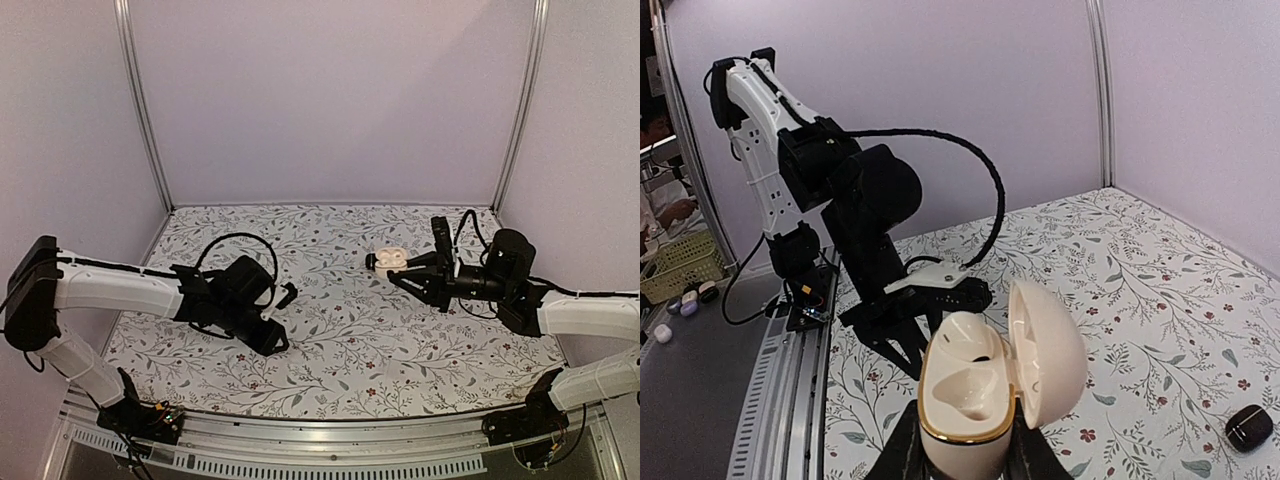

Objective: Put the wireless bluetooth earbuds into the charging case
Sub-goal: Pick up the right earbud from the center of the board.

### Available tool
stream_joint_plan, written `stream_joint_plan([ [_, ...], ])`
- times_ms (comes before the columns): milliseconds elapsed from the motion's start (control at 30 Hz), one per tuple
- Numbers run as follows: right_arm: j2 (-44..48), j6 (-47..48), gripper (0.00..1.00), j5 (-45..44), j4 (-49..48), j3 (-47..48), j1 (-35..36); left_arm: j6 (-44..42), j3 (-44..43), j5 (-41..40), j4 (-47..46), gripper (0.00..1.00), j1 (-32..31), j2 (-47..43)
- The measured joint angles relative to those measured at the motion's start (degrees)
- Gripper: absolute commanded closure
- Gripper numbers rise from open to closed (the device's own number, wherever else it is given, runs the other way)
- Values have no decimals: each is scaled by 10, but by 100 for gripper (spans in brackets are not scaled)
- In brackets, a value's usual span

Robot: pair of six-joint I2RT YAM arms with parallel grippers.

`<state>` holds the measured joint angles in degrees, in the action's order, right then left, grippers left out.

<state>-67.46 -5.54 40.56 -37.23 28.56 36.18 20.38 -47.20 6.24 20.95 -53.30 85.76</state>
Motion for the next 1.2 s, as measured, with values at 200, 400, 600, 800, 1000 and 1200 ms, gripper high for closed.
stream_joint_plan([
  [200,7,0,100,0,1,-3,-5,4,-10,-23,12,74,-15,68],
  [400,12,1,100,-1,2,-6,-6,-5,-47,-44,12,81,-27,124],
  [600,14,2,100,-2,4,-7,-7,-9,-80,-59,8,83,-28,154],
  [800,15,2,100,-2,5,-7,-11,-19,-109,-85,8,83,-30,179],
  [1000,15,3,100,-1,10,-7,-12,-33,-142,-99,3,84,-30,208],
  [1200,21,5,100,-2,19,-8,-14,-48,-148,-87,-14,82,-30,216],
])
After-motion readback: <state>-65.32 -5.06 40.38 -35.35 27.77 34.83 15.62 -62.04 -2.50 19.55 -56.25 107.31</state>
